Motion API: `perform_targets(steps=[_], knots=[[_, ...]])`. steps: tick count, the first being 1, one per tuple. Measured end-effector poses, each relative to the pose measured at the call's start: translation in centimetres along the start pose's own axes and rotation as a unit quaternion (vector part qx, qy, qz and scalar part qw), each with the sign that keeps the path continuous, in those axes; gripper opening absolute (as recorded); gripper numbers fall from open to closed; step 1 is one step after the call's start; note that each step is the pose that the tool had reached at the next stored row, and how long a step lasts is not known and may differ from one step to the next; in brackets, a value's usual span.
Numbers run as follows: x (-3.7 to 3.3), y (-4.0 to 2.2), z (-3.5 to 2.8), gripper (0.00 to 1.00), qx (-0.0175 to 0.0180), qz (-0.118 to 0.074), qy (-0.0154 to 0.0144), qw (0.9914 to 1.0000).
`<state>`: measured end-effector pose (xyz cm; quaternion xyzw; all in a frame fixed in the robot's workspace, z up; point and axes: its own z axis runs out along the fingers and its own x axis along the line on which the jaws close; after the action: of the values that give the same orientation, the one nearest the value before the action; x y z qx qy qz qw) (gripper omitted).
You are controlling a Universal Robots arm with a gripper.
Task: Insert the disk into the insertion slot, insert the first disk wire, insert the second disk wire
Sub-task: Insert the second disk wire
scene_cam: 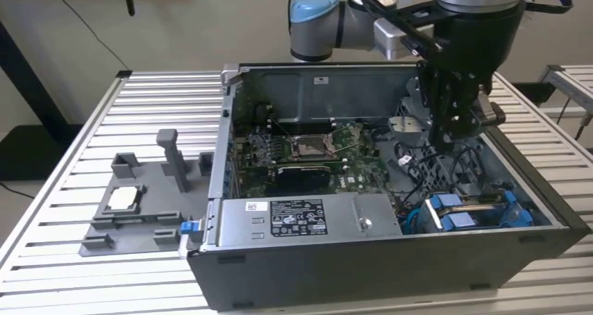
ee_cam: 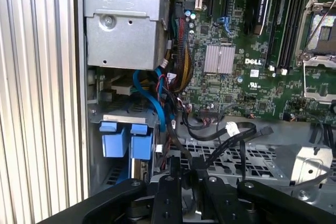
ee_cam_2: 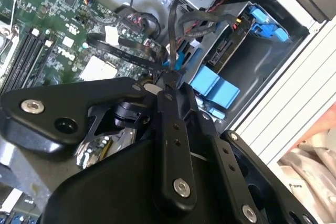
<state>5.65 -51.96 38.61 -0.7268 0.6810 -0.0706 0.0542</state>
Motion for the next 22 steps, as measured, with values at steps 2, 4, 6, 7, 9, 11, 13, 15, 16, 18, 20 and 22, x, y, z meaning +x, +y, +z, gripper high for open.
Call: perform_targets(steps=[2,4,6,7,9,11,13,15,16,18,20,22], knots=[[-0.01,0.07,0.02,0.23,0.0003,-0.002,0.0016,1.00000],[-0.01,0.13,0.10,0.23,0.0004,-0.003,0.0039,0.99999],[-0.02,0.16,0.25,0.23,0.0011,-0.005,0.0045,0.99998],[-0.02,0.19,0.34,0.23,0.0017,-0.006,0.0044,0.99997],[-0.03,0.21,0.46,0.23,0.0028,-0.007,0.0044,0.99997],[-0.02,0.22,0.49,0.23,0.0030,-0.007,0.0044,0.99996],[0.01,0.23,0.51,0.21,0.0030,-0.007,0.0042,0.99996],[0.06,0.24,0.51,0.16,0.0030,-0.007,0.0042,0.99996],[0.11,0.24,0.51,0.16,0.0030,-0.007,0.0043,0.99996],[0.27,0.23,0.52,0.16,0.0031,-0.007,0.0037,0.99997],[0.51,0.12,0.55,0.16,0.0030,-0.007,0.0033,0.99997],[0.80,-0.05,0.59,0.16,0.0026,-0.007,0.0031,0.99997]])
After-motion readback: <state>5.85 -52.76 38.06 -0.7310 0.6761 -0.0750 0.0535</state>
